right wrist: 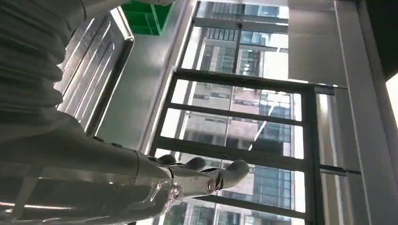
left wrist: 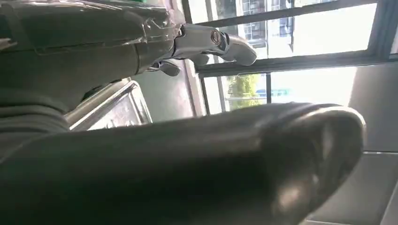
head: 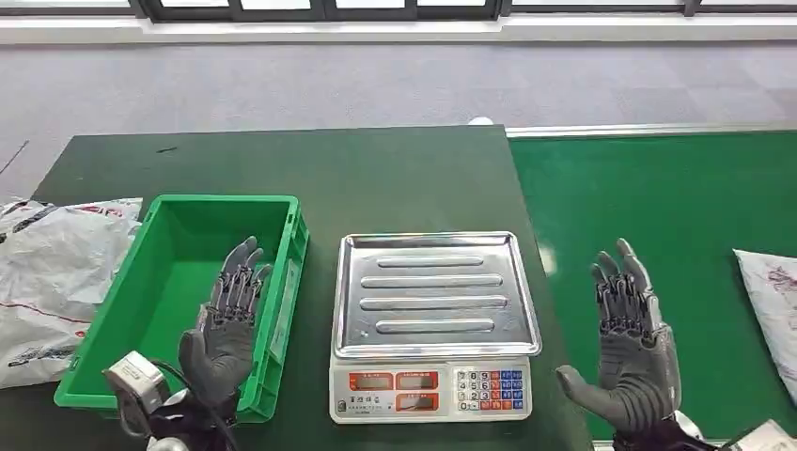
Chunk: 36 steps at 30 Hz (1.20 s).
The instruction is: Moved the parcel from conveyor to table for the left to box.
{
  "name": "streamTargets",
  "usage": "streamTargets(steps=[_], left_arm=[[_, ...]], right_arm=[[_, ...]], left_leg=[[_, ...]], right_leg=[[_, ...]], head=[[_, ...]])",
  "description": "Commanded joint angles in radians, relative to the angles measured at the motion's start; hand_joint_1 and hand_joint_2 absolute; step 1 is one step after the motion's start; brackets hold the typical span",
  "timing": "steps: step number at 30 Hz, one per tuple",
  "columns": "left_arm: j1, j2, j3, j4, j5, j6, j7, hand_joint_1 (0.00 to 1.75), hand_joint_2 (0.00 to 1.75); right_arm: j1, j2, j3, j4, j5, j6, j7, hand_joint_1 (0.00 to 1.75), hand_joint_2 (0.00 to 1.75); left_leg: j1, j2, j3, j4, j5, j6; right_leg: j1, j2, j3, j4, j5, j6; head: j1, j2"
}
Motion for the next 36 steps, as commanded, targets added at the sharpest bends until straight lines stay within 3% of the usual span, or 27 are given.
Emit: streamTargets(steps=[1, 4, 7, 10, 11, 13, 14, 16, 18, 22, 25, 31, 36], left_arm=[[0.004, -0.007, 0.038, 0.02, -0.006, 0.003, 0.004, 0.0, 0.0], [0.007, -0.003, 0.038, 0.02, -0.018, 0.013, 0.0, 0.0, 0.0], [0.054, 0.004, 0.037, -0.005, -0.025, 0.035, -0.01, 0.0, 0.0], [0.06, 0.007, 0.028, -0.018, -0.038, 0.037, -0.007, 0.0, 0.0], [0.044, 0.006, 0.029, -0.02, -0.041, 0.036, 0.001, 0.0, 0.0], [0.023, 0.003, 0.035, -0.014, -0.032, 0.036, 0.026, 0.0, 0.0], [0.016, -0.006, 0.039, -0.007, -0.033, 0.041, 0.037, 0.0, 0.0], [0.018, -0.026, 0.043, -0.005, -0.029, 0.049, 0.05, 0.0, 0.0], [0.021, -0.025, 0.04, -0.008, -0.029, 0.052, 0.051, 0.0, 0.0], [-0.007, -0.014, 0.046, 0.027, -0.007, 0.064, 0.056, 0.0, 0.0], [-0.042, -0.003, 0.037, 0.07, -0.043, 0.083, 0.078, 0.0, 0.0], [-0.075, -0.002, 0.053, 0.106, -0.044, 0.121, 0.054, 0.0, 0.0], [-0.094, 0.009, 0.06, 0.14, -0.026, 0.101, 0.064, 0.0, 0.0]], right_arm=[[-0.027, 0.0, -0.004, 0.073, 0.0, -0.001, 0.001, 0.0, 1.75], [-0.025, 0.006, -0.016, 0.068, 0.018, -0.023, 0.006, 0.0, 1.75], [-0.039, 0.011, -0.109, 0.092, 0.186, -0.236, 0.122, 0.0, 1.75], [-0.084, -0.07, -0.172, 0.152, 0.267, -0.326, 0.214, 0.0, 1.75], [-0.111, -0.131, -0.19, 0.174, 0.485, -0.46, 0.262, 0.0, 1.75], [-0.123, -0.187, -0.244, 0.197, 0.471, -0.506, 0.31, 0.0, 1.75], [-0.131, -0.235, -0.252, 0.226, 0.559, -0.557, 0.332, 0.0, 1.75], [-0.198, -0.306, -0.212, 0.326, 0.926, -0.662, 0.45, 0.0, 1.75], [-0.246, -0.308, -0.189, 0.36, 0.946, -0.662, 0.466, 0.0, 1.75], [-0.368, -0.423, -0.066, 0.523, 1.375, -0.607, 0.651, 0.0, 1.75], [-0.442, -0.468, -0.029, 0.658, 1.46, -0.578, 0.685, 0.0, 1.75], [-0.488, -0.598, -0.005, 0.894, 1.446, -0.451, 0.705, 0.0, 1.75], [-0.51, -0.616, -0.032, 1.112, 1.375, -0.383, 0.692, 0.0, 1.75]], left_leg=[[0.0, 0.001, 0.001, -0.001, 0.001, 0.0], [0.0, 0.002, 0.002, -0.003, 0.001, 0.0], [0.0, 0.002, 0.003, -0.003, 0.001, 0.0], [0.0, 0.002, 0.003, -0.002, 0.0, 0.0], [0.0, 0.001, 0.002, -0.002, 0.001, 0.001], [0.0, 0.0, 0.002, -0.003, 0.002, 0.001], [0.0, -0.001, 0.001, -0.001, 0.002, 0.001], [-0.002, -0.002, 0.001, -0.001, 0.001, 0.002], [-0.002, 0.004, 0.002, -0.001, 0.0, 0.003], [-0.002, 0.007, 0.003, -0.001, 0.0, 0.003], [-0.003, 0.005, 0.003, -0.001, 0.001, 0.003], [-0.003, 0.0, 0.002, -0.001, 0.002, 0.004], [-0.002, -0.003, 0.004, -0.004, 0.003, 0.004]], right_leg=[[0.0, 0.001, 0.001, -0.001, 0.001, 0.0], [0.0, 0.002, 0.002, -0.003, 0.002, 0.0], [0.0, 0.001, 0.003, -0.004, 0.002, 0.0], [0.0, 0.002, 0.002, -0.003, 0.001, 0.0], [0.0, 0.001, 0.002, -0.003, 0.002, 0.001], [0.0, 0.0, 0.003, -0.006, 0.003, 0.002], [0.0, -0.001, 0.002, -0.003, 0.002, 0.002], [-0.001, -0.002, 0.002, -0.003, 0.002, 0.002], [-0.001, 0.003, 0.003, -0.003, 0.003, 0.003], [-0.003, 0.006, 0.002, -0.003, 0.004, 0.003], [-0.003, 0.004, 0.002, -0.003, 0.004, 0.004], [-0.003, -0.001, 0.004, -0.003, 0.003, 0.004], [-0.002, -0.004, 0.007, -0.007, 0.005, 0.004]], head=[[0.0, 0.0], [0.0, 0.0], [0.0, 0.0], [0.0, 0.0], [0.0, 0.0], [0.0, 0.0], [0.0, 0.0], [0.0, 0.0], [0.0, 0.0], [0.0, 0.0], [0.0, 0.0], [0.0, 0.0], [0.0, 0.0]])
